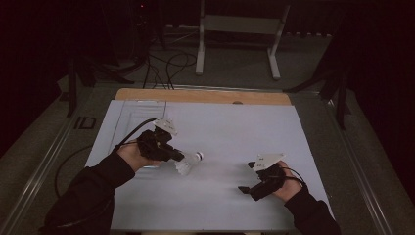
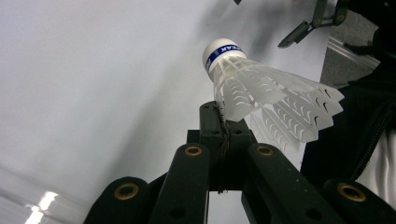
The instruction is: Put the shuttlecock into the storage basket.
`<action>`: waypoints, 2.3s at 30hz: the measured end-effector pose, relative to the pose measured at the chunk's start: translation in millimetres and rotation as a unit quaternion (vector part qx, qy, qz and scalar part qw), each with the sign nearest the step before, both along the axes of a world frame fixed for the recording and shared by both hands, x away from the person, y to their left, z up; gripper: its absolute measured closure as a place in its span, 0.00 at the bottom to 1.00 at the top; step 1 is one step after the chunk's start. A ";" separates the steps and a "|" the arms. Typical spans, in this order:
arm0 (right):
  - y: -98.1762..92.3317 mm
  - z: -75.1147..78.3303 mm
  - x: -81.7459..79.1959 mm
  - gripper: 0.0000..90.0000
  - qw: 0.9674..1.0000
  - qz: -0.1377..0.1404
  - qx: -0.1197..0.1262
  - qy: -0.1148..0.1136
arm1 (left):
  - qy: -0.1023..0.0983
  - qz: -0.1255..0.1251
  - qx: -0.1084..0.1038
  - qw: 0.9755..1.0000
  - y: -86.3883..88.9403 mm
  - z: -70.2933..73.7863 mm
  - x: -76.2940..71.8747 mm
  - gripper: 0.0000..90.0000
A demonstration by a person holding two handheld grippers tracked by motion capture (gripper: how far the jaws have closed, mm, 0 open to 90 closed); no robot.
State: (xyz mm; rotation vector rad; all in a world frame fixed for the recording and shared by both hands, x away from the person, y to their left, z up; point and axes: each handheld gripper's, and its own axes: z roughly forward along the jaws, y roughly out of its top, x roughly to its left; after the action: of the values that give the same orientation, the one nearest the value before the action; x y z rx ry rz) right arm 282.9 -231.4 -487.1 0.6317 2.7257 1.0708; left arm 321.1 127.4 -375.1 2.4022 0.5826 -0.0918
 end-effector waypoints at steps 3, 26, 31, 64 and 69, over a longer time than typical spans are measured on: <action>-6.3 -3.0 -1.5 0.10 1.000 -0.008 0.010 0.004 | -0.004 0.011 -0.004 1.000 7.6 4.5 1.0 1.00; -34.1 -22.2 -18.0 0.10 0.999 -0.046 0.018 -0.008 | -0.042 0.079 -0.006 0.996 57.8 25.6 2.3 1.00; -38.0 -24.9 -20.4 0.10 0.998 -0.050 0.024 -0.007 | -0.050 0.094 -0.011 0.994 69.8 30.7 2.6 1.00; -34.1 -30.0 -23.0 0.10 0.998 -0.041 0.036 -0.005 | -0.130 0.192 -0.010 0.973 94.2 26.4 19.1 1.00; -33.6 -29.2 -23.6 0.10 0.998 -0.039 0.041 -0.007 | -0.139 0.204 -0.016 0.969 95.6 25.2 23.2 1.00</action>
State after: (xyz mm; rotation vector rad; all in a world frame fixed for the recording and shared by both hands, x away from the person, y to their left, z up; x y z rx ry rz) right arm 259.3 -265.0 -516.3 0.7334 2.6345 1.1678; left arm 344.3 223.0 -349.9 2.1631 0.9162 0.4021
